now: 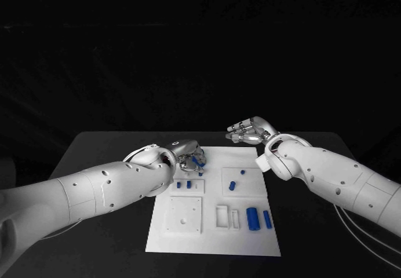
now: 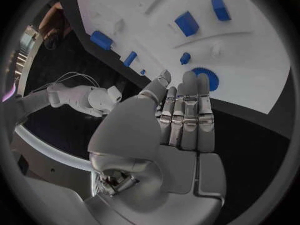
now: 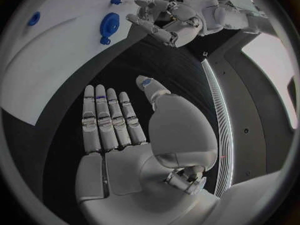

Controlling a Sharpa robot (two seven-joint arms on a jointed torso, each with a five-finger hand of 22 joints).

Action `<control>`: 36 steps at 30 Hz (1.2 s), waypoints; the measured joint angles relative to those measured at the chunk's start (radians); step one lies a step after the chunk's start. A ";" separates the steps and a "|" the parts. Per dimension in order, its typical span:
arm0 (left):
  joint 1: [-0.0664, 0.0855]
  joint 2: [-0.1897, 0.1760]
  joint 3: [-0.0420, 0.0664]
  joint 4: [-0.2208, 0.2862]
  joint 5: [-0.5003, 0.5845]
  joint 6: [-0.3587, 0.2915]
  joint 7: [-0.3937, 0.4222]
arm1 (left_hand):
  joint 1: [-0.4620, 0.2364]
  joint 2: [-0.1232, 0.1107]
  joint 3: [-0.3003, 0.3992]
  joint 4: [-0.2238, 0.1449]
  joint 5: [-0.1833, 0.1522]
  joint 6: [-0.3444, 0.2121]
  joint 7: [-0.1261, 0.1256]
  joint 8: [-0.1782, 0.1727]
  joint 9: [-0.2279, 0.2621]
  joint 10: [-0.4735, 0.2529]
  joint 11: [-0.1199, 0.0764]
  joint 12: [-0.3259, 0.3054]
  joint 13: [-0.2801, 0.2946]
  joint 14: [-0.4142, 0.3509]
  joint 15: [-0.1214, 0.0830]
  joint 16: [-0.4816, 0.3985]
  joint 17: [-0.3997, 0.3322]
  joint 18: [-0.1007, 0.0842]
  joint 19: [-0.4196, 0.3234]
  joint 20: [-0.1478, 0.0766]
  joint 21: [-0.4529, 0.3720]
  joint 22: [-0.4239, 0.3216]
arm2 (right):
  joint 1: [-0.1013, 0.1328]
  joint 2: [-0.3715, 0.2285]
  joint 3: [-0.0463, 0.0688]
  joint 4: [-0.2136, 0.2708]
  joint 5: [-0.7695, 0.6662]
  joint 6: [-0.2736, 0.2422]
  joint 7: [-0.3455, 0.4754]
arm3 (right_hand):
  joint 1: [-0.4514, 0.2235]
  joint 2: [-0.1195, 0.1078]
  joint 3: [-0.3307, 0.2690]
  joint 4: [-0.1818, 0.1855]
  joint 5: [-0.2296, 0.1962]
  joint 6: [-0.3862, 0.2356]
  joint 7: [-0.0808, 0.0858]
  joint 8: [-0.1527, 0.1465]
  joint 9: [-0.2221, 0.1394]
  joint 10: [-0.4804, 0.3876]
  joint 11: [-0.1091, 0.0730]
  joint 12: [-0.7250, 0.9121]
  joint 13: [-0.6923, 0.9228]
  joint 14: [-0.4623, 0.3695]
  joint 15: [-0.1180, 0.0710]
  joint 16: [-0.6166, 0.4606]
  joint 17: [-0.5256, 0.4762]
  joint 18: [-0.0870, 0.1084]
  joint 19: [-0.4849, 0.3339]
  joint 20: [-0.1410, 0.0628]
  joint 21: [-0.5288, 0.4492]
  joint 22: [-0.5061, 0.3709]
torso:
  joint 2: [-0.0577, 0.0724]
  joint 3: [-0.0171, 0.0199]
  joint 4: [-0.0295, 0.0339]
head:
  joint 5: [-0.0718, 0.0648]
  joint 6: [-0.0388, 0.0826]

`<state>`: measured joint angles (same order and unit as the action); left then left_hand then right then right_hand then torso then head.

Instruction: Assemble the parts on the task board

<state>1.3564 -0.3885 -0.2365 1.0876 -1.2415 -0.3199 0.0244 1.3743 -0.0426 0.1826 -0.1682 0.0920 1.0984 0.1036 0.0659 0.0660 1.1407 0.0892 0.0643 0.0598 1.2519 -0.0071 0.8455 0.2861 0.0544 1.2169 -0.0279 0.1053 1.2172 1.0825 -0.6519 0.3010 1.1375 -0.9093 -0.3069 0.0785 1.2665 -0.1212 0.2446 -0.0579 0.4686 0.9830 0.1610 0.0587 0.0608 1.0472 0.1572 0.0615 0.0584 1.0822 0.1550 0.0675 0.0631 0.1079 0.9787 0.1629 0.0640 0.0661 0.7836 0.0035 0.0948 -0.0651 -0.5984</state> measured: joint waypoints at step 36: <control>-0.041 0.047 0.001 -0.088 -0.111 0.061 -0.007 | -0.005 -0.009 0.148 0.006 0.019 -0.034 0.005 0.000 -0.002 -0.047 0.009 -0.003 -0.001 0.065 -0.009 0.242 0.013 0.055 0.041 -0.005 0.204 0.091 | 0.000 -0.001 0.000 0.017 0.000 0.000 0.000 | 0.000 0.000 0.000 0.000 0.000 0.000 0.000 0.000 0.000 0.000 0.000 0.000 0.000 0.000 0.000 0.000 0.000 0.000 0.000 0.000 0.000 0.000 | 0.001 0.0006 -0.0003 | -0.012 -0.010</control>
<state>1.3157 -0.3418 -0.2355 0.9998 -1.3523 -0.2590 0.0179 1.3696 -0.0514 0.3306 -0.1622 0.1114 1.0645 0.1087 0.0660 0.0636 1.0941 0.0981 0.0617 0.0586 1.3167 -0.0160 1.0873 0.2992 0.1094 1.2575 -0.0325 0.3094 1.3079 1.0825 -0.6529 0.3009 1.1545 -0.9094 -0.3067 0.0781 1.2665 -0.1212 0.2446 -0.0579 0.4686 0.9831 0.1609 0.0587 0.0610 1.0472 0.1572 0.0615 0.0584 1.0822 0.1550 0.0674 0.0631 0.1079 0.9788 0.1628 0.0640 0.0661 0.7844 0.0041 0.0945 -0.0769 -0.6085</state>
